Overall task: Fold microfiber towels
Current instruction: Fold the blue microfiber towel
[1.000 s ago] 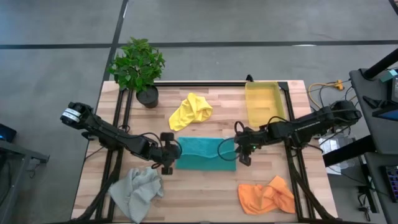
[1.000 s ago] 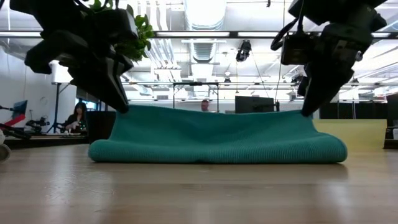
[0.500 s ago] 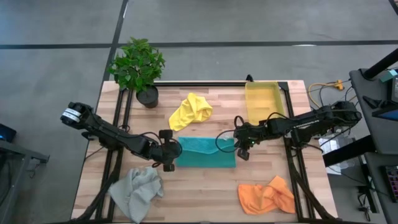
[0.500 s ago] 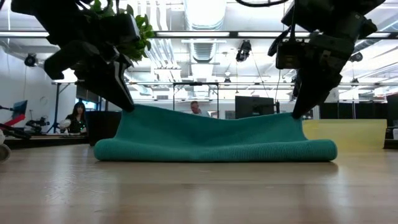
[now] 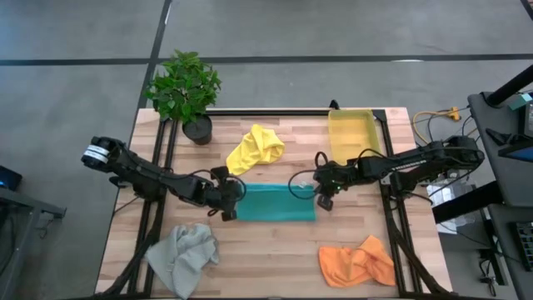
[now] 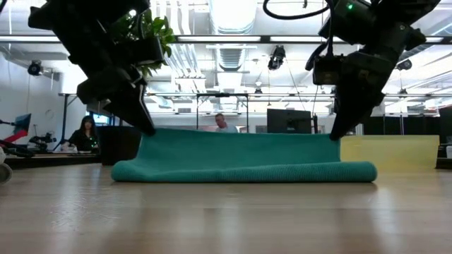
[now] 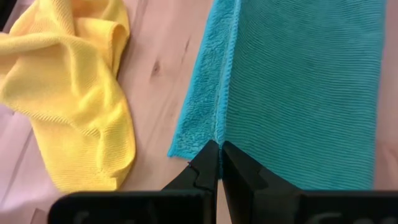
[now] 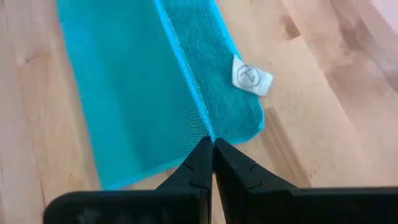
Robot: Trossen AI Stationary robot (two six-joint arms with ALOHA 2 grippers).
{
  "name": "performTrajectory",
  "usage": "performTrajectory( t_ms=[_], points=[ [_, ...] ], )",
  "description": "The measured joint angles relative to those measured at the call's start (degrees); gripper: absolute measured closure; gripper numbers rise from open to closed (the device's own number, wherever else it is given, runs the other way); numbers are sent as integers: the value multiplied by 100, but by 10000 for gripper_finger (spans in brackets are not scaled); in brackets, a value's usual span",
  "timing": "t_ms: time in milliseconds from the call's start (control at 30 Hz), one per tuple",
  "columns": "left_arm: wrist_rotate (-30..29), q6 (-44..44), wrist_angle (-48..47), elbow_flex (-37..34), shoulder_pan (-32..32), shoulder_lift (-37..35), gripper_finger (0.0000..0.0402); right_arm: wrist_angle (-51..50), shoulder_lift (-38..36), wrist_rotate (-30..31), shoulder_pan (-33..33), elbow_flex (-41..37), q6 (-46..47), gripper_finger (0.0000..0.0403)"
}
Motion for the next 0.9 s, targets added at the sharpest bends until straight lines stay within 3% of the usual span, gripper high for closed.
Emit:
performTrajectory(
  t_ms=[567,900],
  points=[
    [-276,-13,328,-172,169,0,399,137,2,278,-337,-4,142,390],
    [-289,-2,573,-117,300,0,326,34,-16,224,-395,-4,483,315]
  ],
)
